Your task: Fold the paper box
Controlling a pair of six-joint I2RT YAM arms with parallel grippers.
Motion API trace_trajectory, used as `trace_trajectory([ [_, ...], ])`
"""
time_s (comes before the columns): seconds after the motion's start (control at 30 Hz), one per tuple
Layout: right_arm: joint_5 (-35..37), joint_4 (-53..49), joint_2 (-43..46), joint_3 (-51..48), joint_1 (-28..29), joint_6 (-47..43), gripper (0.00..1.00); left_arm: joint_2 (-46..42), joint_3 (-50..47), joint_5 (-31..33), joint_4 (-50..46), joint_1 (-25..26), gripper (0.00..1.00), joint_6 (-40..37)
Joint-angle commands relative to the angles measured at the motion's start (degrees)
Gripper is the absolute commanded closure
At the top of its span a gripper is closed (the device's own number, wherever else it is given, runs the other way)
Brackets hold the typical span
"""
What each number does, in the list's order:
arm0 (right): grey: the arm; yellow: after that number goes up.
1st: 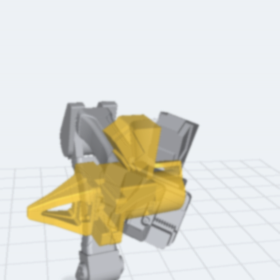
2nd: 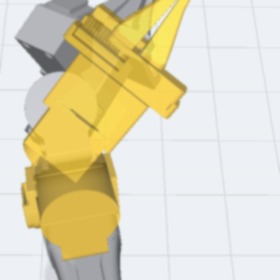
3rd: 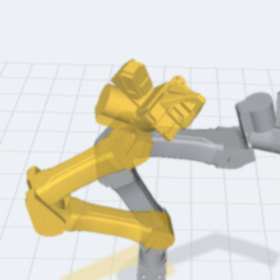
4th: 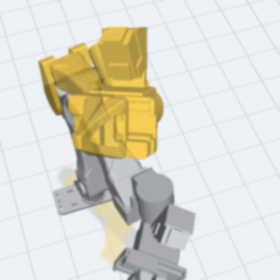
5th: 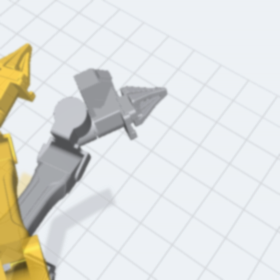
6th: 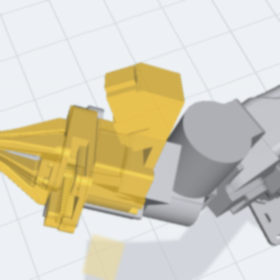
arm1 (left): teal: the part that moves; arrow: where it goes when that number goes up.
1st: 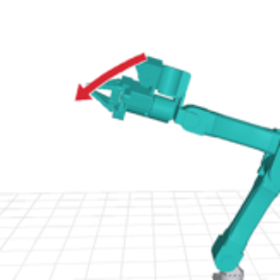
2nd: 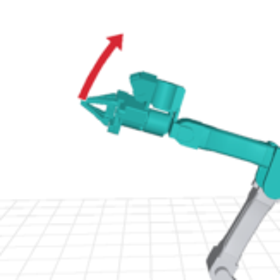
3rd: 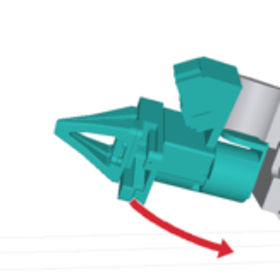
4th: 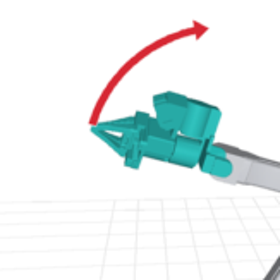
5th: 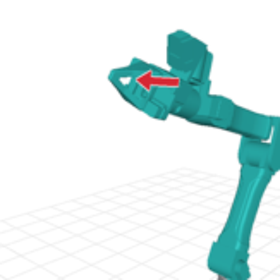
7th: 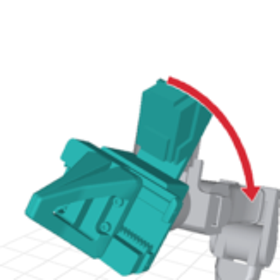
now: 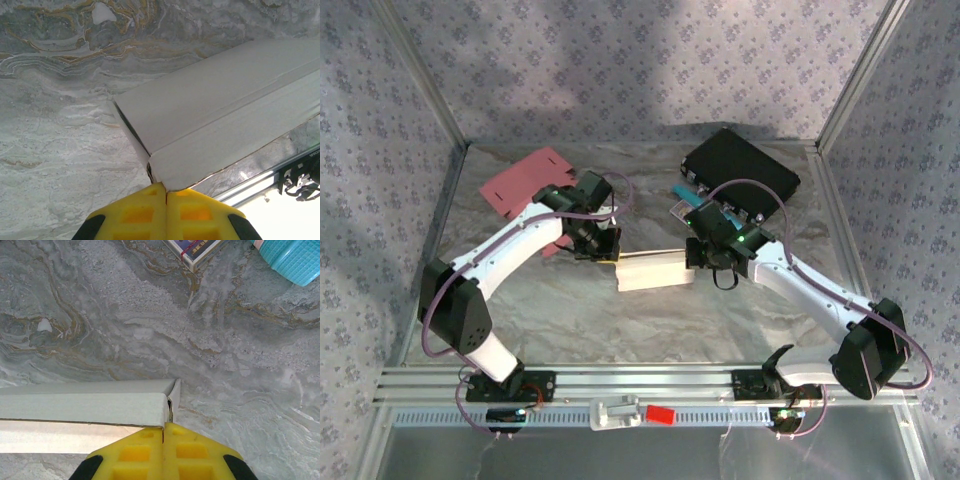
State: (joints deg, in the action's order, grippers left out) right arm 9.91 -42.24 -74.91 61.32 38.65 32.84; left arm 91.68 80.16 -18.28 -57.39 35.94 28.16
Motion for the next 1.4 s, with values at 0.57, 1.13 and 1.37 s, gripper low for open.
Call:
trace_trajectory([
  [0.57,0.1,1.0,0.0,-0.5,0.2,-0.4,1.0,-6.2,-11.0,0.0,7.8,0.5,1.0,-1.4],
  [1.13,0.1,1.2,-0.3,-0.9,0.1,-1.1,1.0,-6.3,-10.8,7.0,5.8,3.8,1.0,-2.8],
  [1.37,0.0,0.9,-0.1,-1.2,0.1,-1.1,1.0,-7.5,-14.4,8.1,8.7,4.6,1.0,-2.8],
])
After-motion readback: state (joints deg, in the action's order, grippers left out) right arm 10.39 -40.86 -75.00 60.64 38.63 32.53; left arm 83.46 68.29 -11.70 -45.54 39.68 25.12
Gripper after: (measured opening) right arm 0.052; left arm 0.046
